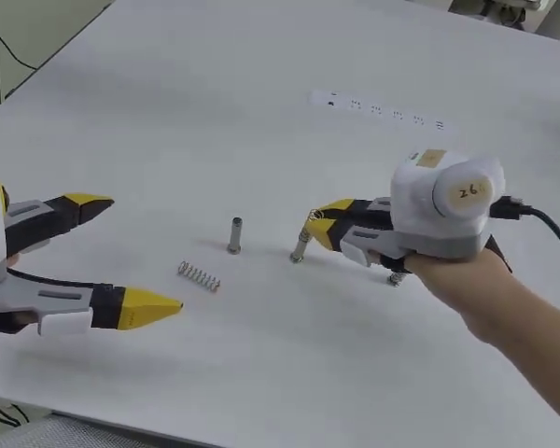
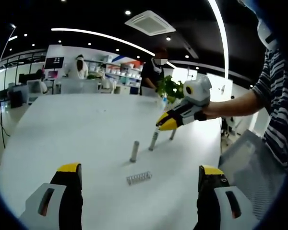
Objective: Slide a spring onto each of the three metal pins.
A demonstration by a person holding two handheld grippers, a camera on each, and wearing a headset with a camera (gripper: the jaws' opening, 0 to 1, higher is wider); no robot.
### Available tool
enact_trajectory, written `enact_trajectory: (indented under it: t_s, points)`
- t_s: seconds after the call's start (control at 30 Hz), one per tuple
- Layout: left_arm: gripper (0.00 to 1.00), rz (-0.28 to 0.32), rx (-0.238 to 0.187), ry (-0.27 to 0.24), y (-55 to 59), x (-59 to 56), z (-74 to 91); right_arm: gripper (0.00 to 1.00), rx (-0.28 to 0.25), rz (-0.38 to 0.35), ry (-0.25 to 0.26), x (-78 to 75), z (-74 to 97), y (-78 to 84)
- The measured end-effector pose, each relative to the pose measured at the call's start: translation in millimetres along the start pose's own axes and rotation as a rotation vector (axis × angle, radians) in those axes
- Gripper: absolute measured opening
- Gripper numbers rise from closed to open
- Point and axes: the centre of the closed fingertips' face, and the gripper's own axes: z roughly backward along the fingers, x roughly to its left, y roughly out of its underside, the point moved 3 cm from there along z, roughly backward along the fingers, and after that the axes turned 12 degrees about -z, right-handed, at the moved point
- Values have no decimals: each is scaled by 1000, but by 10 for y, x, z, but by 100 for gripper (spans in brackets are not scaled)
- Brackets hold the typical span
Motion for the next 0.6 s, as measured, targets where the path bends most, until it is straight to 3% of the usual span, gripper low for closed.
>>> enact_trajectory:
  t_s: [0.47,0.6]
  points:
    - [98,-1,-2,-7,-23,-28,8,8,81,15,3,-64,-145,320]
    - [98,-2,-5,-2,-35,-43,0,8,66,-8,4,-75,-141,300]
